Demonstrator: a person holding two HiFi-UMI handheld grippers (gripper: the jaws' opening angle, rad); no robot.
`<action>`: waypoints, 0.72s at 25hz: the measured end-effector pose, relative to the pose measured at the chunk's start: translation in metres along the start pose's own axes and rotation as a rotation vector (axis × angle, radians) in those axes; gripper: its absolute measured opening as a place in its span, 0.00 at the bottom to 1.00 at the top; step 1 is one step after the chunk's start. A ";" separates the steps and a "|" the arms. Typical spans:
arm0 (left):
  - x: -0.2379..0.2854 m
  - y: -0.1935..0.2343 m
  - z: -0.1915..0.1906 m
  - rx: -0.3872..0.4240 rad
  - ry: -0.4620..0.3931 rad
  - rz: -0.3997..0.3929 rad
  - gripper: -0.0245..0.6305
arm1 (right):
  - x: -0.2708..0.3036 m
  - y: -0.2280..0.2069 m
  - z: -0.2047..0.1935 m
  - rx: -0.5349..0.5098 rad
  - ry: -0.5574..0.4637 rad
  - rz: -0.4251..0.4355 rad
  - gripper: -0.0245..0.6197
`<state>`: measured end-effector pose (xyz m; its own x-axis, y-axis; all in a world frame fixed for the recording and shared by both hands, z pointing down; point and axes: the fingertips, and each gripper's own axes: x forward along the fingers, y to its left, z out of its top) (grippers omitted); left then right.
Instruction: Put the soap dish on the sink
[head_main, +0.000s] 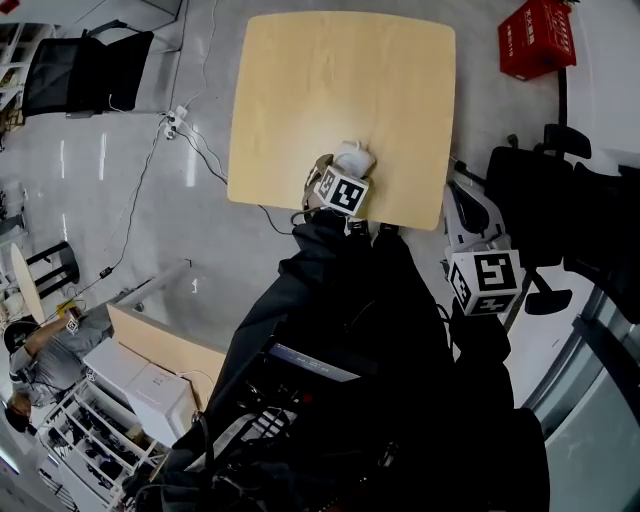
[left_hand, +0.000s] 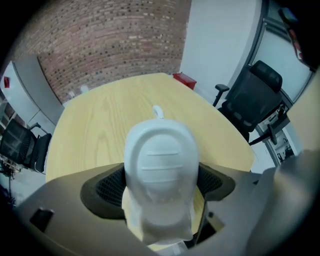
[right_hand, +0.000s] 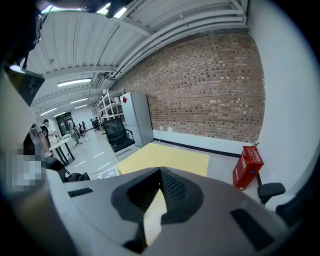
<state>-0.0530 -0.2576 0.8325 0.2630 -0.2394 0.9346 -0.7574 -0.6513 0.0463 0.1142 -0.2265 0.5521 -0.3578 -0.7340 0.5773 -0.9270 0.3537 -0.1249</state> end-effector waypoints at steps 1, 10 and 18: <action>0.002 -0.001 -0.002 -0.004 0.004 -0.002 0.71 | -0.001 0.000 -0.001 0.002 -0.001 -0.001 0.05; -0.005 -0.001 0.002 -0.005 -0.077 -0.045 0.71 | -0.002 -0.002 -0.002 0.000 -0.006 0.000 0.05; -0.115 0.021 0.044 -0.104 -0.397 0.051 0.71 | -0.003 0.015 0.021 -0.028 -0.076 0.039 0.05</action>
<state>-0.0725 -0.2757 0.7105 0.4182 -0.5425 0.7286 -0.8265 -0.5600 0.0574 0.0987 -0.2315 0.5315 -0.4019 -0.7609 0.5094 -0.9092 0.3978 -0.1230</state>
